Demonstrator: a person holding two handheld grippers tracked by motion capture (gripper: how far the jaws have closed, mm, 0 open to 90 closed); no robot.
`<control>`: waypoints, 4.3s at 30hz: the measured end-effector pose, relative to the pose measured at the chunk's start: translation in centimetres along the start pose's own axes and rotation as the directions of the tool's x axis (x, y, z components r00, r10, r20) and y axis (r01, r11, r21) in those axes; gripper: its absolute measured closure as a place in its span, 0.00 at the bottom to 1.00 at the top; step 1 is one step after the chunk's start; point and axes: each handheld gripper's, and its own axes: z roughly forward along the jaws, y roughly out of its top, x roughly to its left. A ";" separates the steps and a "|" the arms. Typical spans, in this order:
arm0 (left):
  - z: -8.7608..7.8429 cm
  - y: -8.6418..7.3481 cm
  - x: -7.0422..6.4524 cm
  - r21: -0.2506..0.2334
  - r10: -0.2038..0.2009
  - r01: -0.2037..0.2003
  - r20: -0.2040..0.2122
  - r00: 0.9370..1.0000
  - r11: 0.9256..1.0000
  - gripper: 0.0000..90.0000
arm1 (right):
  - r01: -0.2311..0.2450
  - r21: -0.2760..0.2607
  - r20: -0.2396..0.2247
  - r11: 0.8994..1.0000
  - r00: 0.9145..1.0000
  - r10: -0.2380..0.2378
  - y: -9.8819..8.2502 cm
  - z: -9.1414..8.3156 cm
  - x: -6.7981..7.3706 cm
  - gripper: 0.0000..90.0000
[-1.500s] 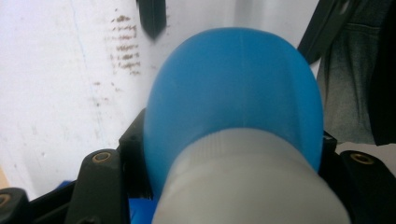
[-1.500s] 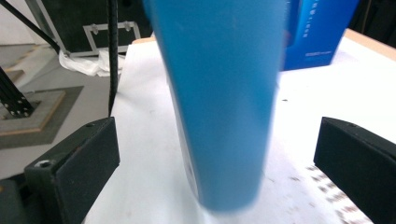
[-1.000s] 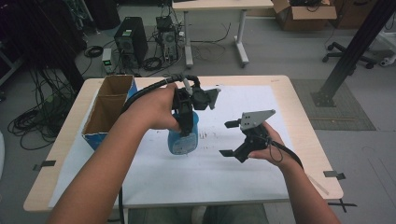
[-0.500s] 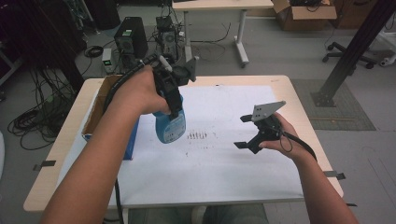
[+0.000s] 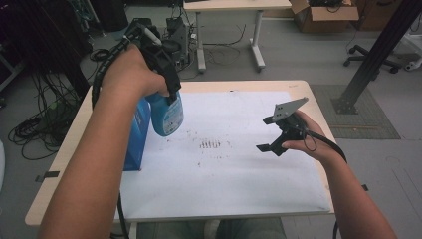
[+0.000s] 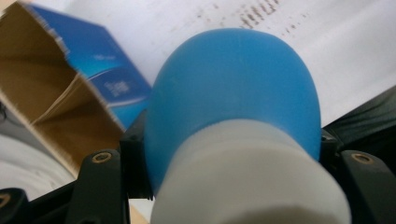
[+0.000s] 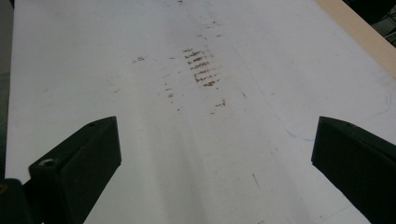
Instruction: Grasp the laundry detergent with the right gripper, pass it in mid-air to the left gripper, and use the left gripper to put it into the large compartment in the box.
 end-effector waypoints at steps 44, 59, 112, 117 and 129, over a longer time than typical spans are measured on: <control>-3.6 -6.8 12.8 0.037 -0.505 0.505 -0.014 0.863 0.862 0.43 | 0.053 0.314 -0.093 0.948 0.995 -0.025 3.9 -3.9 -2.0 0.03; -0.9 -6.8 14.1 0.067 -0.527 0.526 0.010 0.850 0.848 0.43 | 0.084 0.337 -0.107 0.938 0.993 -0.050 5.1 -4.7 -1.3 0.04; 12.1 -7.2 14.1 0.119 -0.526 0.520 0.024 0.850 0.846 0.43 | 0.089 0.355 -0.119 0.931 0.992 -0.049 4.8 -4.2 -0.6 0.03; 13.3 -7.3 14.2 0.126 -0.532 0.525 0.031 0.846 0.842 0.43 | 0.091 0.358 -0.124 0.929 0.991 -0.049 4.7 -4.1 -0.6 0.04; 15.3 -7.3 14.2 0.146 -0.530 0.521 0.028 0.848 0.841 0.42 | 0.086 0.360 -0.123 0.929 0.991 -0.045 4.6 -4.0 -0.8 0.03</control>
